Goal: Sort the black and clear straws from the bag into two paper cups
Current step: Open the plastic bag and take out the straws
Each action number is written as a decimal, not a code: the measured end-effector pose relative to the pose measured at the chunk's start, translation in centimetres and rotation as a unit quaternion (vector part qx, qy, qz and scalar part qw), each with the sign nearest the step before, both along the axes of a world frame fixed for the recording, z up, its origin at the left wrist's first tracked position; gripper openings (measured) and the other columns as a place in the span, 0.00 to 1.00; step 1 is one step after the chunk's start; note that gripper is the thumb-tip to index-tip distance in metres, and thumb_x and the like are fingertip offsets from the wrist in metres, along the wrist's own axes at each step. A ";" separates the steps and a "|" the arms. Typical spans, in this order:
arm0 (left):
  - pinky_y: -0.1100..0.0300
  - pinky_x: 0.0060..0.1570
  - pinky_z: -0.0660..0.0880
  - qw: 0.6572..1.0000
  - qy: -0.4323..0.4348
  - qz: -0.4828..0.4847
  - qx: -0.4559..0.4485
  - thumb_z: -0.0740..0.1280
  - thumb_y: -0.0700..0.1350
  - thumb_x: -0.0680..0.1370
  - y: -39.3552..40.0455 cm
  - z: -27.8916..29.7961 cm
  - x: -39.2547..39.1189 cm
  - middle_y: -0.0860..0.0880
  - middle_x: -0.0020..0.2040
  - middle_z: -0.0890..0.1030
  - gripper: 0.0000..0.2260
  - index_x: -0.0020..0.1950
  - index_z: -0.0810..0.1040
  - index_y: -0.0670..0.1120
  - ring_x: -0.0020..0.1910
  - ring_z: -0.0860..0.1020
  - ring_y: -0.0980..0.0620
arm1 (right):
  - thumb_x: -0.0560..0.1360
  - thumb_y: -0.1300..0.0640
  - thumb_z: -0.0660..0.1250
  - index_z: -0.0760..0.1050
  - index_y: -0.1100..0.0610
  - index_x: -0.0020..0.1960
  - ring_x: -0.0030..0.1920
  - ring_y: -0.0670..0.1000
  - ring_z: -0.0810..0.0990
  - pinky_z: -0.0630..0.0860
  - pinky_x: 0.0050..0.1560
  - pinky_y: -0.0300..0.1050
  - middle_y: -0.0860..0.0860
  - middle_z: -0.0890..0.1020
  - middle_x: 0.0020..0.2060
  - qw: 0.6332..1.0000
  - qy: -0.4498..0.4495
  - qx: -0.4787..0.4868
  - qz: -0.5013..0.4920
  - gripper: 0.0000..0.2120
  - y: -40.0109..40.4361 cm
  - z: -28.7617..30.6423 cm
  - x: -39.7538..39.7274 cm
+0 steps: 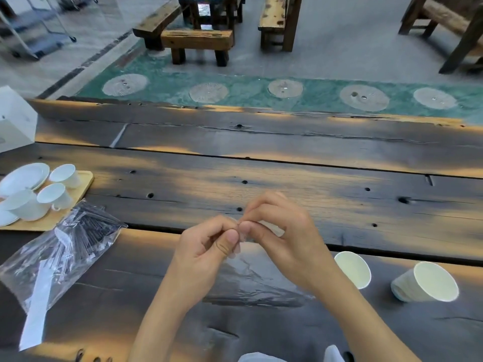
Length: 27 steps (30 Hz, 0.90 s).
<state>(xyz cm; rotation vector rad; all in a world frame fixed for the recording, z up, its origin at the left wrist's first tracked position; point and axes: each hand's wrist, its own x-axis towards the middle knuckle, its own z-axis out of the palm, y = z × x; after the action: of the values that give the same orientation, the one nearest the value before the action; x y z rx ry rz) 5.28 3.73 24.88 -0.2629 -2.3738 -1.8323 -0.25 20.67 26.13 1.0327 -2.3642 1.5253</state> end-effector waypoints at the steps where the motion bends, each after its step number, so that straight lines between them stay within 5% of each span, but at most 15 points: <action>1: 0.64 0.38 0.70 1.000 0.000 -0.003 0.003 0.63 0.53 0.80 0.0 -0.1 0.1 0.54 0.34 0.76 0.11 0.40 0.78 0.51 0.35 0.74 0.55 | 0.76 0.59 0.71 0.82 0.59 0.41 0.46 0.51 0.78 0.73 0.48 0.48 0.48 0.81 0.41 1.000 -0.027 -0.005 0.007 0.06 0.2 0.1 0.0; 8: 0.64 0.38 0.70 1.000 -0.023 -0.017 -0.012 0.63 0.52 0.80 -0.9 -0.7 1.3 0.52 0.35 0.76 0.10 0.40 0.77 0.53 0.35 0.73 0.54 | 0.77 0.61 0.68 0.79 0.60 0.41 0.41 0.49 0.78 0.72 0.45 0.41 0.52 0.80 0.39 0.978 -0.195 -0.077 0.001 0.07 2.5 1.9 -0.3; 12: 0.60 0.51 0.78 0.998 -0.062 -0.015 0.015 0.71 0.64 0.72 0.0 0.3 1.3 0.50 0.50 0.83 0.21 0.59 0.80 0.53 0.50 0.82 0.51 | 0.77 0.56 0.68 0.78 0.58 0.41 0.48 0.50 0.78 0.73 0.53 0.45 0.48 0.79 0.42 0.987 -0.149 0.004 0.052 0.08 1.8 2.3 0.5; 16: 0.54 0.36 0.70 0.999 -0.003 0.007 -0.045 0.70 0.55 0.74 1.8 0.9 0.2 0.47 0.35 0.76 0.13 0.40 0.79 0.45 0.35 0.73 0.48 | 0.76 0.54 0.68 0.78 0.57 0.42 0.54 0.50 0.75 0.69 0.57 0.41 0.46 0.77 0.46 0.989 -0.131 0.058 0.046 0.07 1.2 2.7 0.9; 21: 0.65 0.35 0.71 0.997 -0.007 0.047 0.053 0.72 0.49 0.75 0.6 1.1 0.0 0.50 0.32 0.80 0.08 0.39 0.80 0.46 0.33 0.76 0.56 | 0.77 0.53 0.70 0.80 0.52 0.50 0.53 0.46 0.80 0.74 0.56 0.41 0.45 0.82 0.48 0.979 -0.171 0.013 -0.106 0.04 4.8 2.3 -0.6; 24: 0.55 0.36 0.73 0.993 -0.010 0.064 0.101 0.70 0.50 0.77 -0.1 1.1 -0.2 0.46 0.32 0.79 0.10 0.40 0.80 0.45 0.33 0.76 0.49 | 0.72 0.47 0.73 0.76 0.48 0.62 0.54 0.48 0.81 0.77 0.57 0.44 0.48 0.83 0.53 0.941 -0.283 -0.031 -0.184 0.19 8.2 0.1 -1.5; 27: 0.57 0.35 0.72 0.983 -0.015 0.088 0.157 0.68 0.46 0.78 -0.3 0.8 -0.6 0.43 0.32 0.78 0.10 0.41 0.79 0.41 0.32 0.73 0.45 | 0.58 0.34 0.79 0.74 0.50 0.65 0.51 0.54 0.85 0.76 0.58 0.50 0.56 0.86 0.52 0.898 -0.393 -0.138 -0.143 0.40 9.7 -2.2 -1.7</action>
<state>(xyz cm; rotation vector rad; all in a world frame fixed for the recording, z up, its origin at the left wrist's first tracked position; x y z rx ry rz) 4.69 3.42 25.69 0.0091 -2.0076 -2.0948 -1.91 30.36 23.88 -0.0467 -2.4392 2.3558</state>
